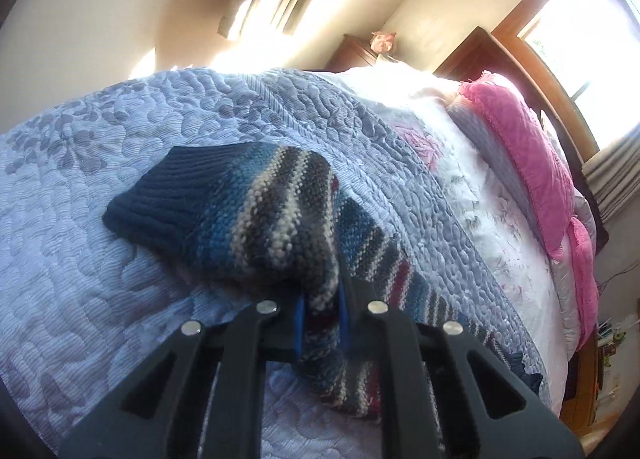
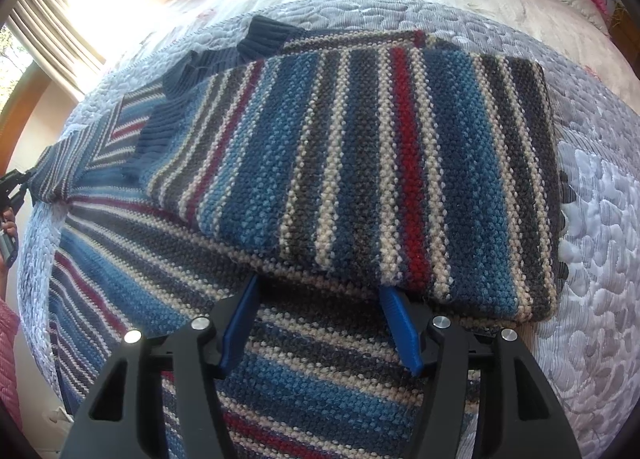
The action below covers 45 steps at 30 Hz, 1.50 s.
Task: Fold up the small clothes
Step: 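Lift and fold the held sleeve over the sweater body, open left tool, then grasp the ribbed cuff with the left tool and lay it beside the collar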
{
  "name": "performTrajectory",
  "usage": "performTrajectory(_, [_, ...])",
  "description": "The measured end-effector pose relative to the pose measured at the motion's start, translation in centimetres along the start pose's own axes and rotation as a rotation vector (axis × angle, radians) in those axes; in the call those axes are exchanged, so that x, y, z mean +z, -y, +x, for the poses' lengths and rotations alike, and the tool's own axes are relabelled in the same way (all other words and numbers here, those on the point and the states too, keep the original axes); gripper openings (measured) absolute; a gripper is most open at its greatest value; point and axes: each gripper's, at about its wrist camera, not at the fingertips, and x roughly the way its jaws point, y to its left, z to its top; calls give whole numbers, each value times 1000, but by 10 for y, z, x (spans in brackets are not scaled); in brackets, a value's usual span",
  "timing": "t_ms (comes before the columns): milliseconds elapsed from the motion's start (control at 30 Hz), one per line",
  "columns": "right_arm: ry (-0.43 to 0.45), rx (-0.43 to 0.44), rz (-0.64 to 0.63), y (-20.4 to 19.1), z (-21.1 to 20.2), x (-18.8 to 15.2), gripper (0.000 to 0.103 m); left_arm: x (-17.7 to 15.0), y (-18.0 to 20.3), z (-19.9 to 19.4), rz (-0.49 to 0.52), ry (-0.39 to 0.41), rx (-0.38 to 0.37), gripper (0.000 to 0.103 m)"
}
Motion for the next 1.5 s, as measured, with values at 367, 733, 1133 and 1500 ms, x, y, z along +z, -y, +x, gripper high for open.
performTrajectory(367, [23, 19, 2, 7, -27, -11, 61, -50, 112, -31, 253, 7, -159, 11])
performTrajectory(733, [56, 17, 10, 26, -58, -23, 61, -140, 210, -17, 406, -116, -301, 11])
performTrajectory(1133, [35, 29, 28, 30, -49, -29, 61, -234, 268, 36, 533, -325, -308, 14])
performTrajectory(1500, [10, 35, 44, 33, -35, -32, 62, -241, 223, 24, 492, -423, -323, 55])
